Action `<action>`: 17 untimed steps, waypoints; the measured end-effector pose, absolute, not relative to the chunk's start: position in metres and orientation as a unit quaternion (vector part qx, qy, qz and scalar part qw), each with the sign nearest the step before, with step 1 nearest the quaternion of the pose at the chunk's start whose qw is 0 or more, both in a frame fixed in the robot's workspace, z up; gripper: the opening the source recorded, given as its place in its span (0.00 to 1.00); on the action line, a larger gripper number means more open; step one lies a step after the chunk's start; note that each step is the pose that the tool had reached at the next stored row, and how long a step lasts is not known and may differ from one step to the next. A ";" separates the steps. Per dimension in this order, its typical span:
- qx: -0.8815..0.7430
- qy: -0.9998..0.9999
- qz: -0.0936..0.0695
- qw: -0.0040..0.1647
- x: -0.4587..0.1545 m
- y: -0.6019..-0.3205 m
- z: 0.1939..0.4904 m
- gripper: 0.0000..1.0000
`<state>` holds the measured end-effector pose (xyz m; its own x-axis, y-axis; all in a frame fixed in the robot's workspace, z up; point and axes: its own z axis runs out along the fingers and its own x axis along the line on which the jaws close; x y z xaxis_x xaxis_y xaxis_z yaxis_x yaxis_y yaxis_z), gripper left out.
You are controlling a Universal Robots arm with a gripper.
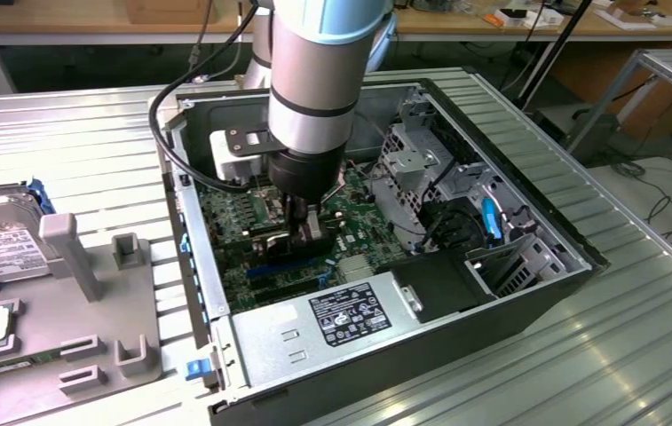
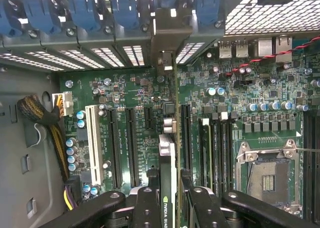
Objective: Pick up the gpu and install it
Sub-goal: 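Insert the gpu into the slot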
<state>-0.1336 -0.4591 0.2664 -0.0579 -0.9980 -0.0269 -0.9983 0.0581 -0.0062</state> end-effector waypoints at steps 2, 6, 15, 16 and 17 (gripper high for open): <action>-0.687 0.726 0.007 0.012 -0.134 -0.459 0.266 0.27; -0.688 0.726 0.006 0.013 -0.134 -0.459 0.265 0.27; -0.689 0.725 0.005 0.014 -0.134 -0.459 0.265 0.27; -0.689 0.725 0.005 0.014 -0.134 -0.459 0.265 0.27; -0.689 0.725 0.005 0.014 -0.134 -0.459 0.265 0.27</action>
<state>-0.1336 -0.4590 0.2651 -0.0512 -0.9983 -0.0271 -0.9986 0.0515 -0.0115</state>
